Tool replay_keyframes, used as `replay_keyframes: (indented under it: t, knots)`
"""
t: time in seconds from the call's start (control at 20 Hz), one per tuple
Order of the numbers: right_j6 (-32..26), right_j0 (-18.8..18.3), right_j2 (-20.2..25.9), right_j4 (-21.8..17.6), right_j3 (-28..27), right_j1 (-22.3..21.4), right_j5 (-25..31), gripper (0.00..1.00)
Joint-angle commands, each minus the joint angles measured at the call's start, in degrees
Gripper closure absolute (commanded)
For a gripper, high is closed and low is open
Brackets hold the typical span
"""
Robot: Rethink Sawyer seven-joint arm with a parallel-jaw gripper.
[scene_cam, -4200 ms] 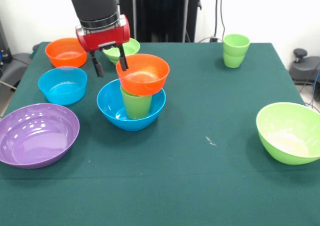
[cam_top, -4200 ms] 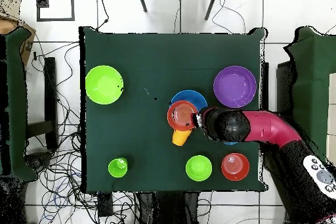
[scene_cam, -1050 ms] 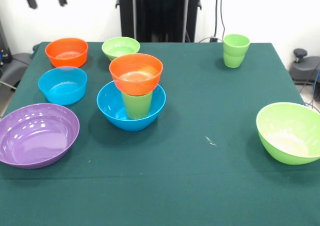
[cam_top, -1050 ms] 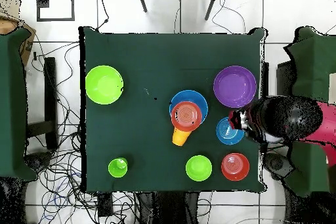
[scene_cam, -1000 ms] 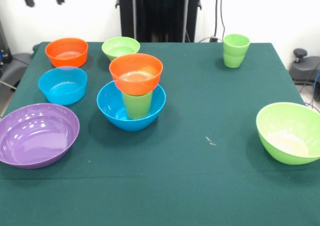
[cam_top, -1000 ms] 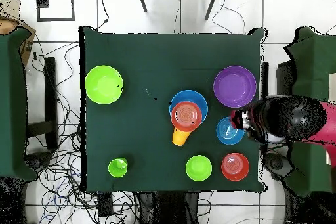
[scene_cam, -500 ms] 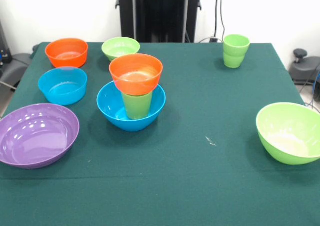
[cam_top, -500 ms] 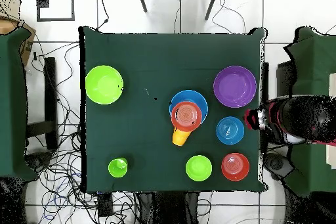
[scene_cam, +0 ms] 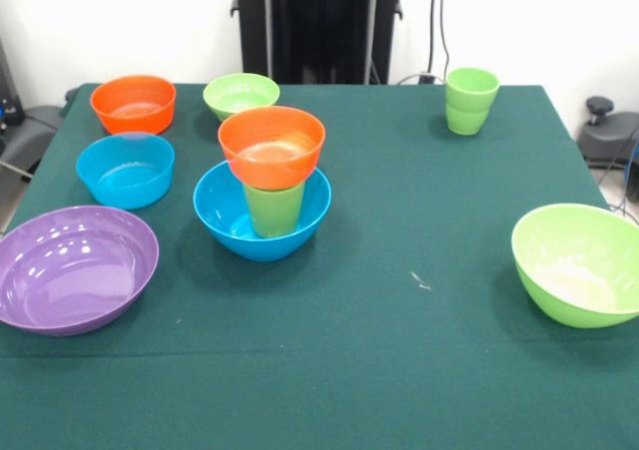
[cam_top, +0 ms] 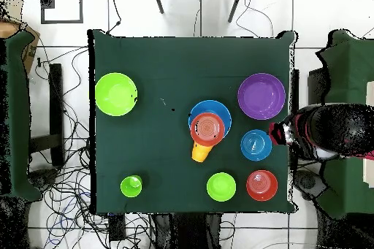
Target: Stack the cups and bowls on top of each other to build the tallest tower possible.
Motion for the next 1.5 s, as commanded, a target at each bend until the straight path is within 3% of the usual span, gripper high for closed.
replay_keyframes:
  t: [0.05, 0.2, 0.55, 0.85, 1.0, 1.5]
  knots:
    - [-14.6, 0.6, 2.2, -3.6, 5.6, 0.5, 1.4, 0.00]
    - [-15.6, -1.2, 3.1, -3.6, 9.1, -1.9, -1.0, 0.00]
    - [-15.4, -9.6, 8.6, 1.0, 23.0, -12.5, -7.8, 0.00]
    - [-17.3, -18.8, 16.5, 6.0, 34.9, -19.7, -14.1, 0.00]
    - [-16.0, -20.9, 18.9, 6.4, 37.9, -21.0, -16.0, 0.00]
    - [-9.1, -21.4, 21.2, 2.5, 44.9, -20.1, -23.4, 0.00]
